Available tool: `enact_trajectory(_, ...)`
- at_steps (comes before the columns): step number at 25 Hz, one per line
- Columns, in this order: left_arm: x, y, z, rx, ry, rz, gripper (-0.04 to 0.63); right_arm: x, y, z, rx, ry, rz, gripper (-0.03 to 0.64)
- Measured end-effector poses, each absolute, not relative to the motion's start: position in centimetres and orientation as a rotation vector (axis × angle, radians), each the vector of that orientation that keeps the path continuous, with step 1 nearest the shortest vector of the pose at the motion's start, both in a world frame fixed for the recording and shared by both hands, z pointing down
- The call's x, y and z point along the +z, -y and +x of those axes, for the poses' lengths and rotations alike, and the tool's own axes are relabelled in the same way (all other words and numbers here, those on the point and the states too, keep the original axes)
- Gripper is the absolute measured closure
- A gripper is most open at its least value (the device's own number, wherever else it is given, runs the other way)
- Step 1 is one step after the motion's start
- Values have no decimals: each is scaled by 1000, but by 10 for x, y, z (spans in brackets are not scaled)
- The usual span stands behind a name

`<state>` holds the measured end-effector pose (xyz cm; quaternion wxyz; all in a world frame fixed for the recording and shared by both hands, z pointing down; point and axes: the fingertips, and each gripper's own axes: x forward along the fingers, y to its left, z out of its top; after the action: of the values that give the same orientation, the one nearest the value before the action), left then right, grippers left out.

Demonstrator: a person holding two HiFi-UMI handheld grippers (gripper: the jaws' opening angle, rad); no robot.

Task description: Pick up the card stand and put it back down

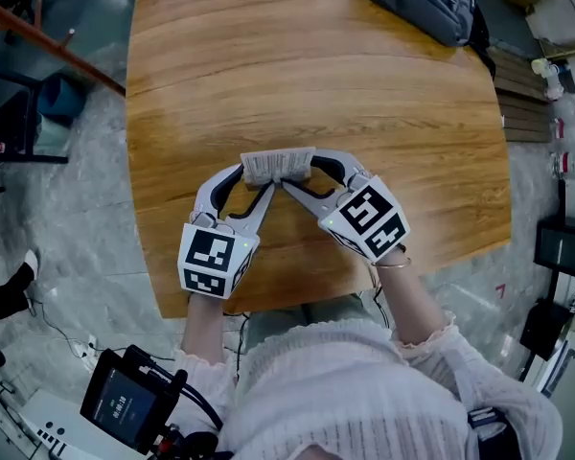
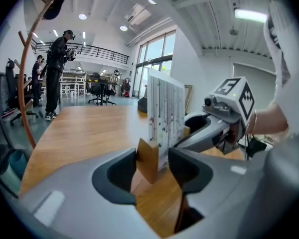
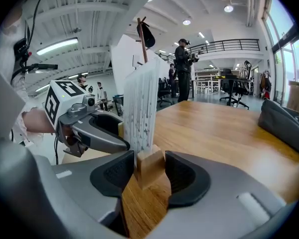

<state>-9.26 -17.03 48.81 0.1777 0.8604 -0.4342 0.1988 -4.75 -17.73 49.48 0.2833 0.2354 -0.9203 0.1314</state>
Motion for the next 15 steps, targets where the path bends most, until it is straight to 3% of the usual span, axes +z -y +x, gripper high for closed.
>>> enact_trajectory(15,521,160,-86,750,1209,2449,393,529,167,-45,311,2375,573,423)
